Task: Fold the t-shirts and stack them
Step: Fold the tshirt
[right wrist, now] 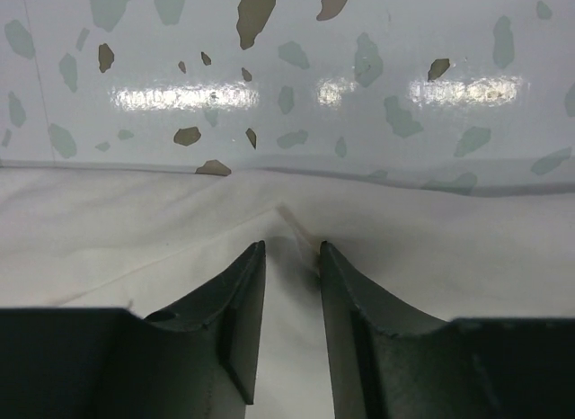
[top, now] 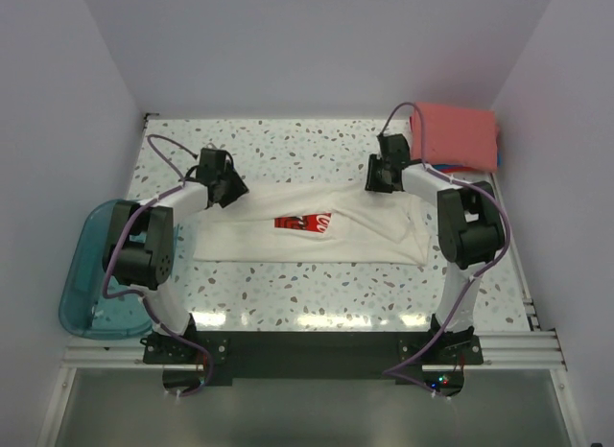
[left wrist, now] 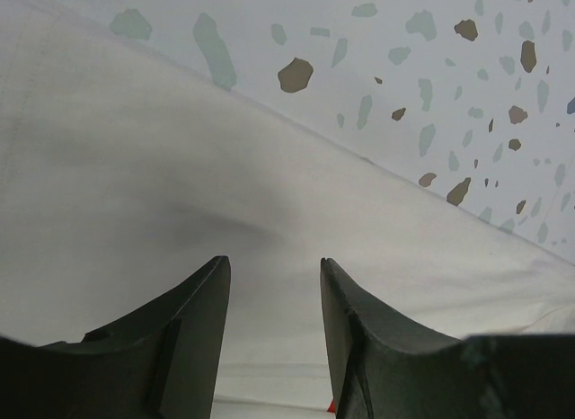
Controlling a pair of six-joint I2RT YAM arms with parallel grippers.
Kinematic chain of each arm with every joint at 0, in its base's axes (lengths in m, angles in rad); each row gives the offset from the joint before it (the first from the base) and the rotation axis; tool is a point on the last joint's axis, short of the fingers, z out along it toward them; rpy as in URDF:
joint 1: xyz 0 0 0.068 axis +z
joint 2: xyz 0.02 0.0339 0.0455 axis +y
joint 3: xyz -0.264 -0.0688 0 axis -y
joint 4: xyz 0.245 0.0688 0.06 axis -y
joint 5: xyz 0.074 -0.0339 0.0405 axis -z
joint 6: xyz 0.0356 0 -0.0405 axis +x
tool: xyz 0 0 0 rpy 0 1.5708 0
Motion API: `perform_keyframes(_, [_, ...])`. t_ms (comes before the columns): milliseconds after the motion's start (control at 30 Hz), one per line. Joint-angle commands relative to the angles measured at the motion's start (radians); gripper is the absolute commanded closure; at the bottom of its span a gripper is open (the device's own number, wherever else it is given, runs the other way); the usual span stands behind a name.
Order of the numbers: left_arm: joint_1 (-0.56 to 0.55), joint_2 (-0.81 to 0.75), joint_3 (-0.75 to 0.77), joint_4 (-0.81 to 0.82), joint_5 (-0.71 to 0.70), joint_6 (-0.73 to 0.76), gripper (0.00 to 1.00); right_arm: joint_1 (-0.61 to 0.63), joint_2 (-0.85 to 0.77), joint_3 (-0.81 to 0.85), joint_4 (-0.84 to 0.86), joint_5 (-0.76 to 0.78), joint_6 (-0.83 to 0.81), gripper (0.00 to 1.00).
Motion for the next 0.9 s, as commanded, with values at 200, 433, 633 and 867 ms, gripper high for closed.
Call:
perform_keyframes(200, [-0.003,-0.006,0.027,0.018,0.012,0.007,0.51,0.013,-0.09,-0.034,-0.011,0.013,0.004,1.0])
perform_keyframes(433, [-0.003,-0.031,-0.005,0.02,-0.002,-0.005,0.51,0.03,-0.293,-0.174,0.004,-0.036,0.061,1.0])
perform_keyframes(633, [-0.003,-0.049,-0.013,0.012,-0.008,-0.009,0.51,0.096,-0.492,-0.359,0.004,-0.03,0.101,1.0])
perform_keyframes(867, [-0.003,-0.063,-0.02,0.012,-0.006,-0.013,0.51,0.19,-0.696,-0.542,0.002,0.002,0.147,1.0])
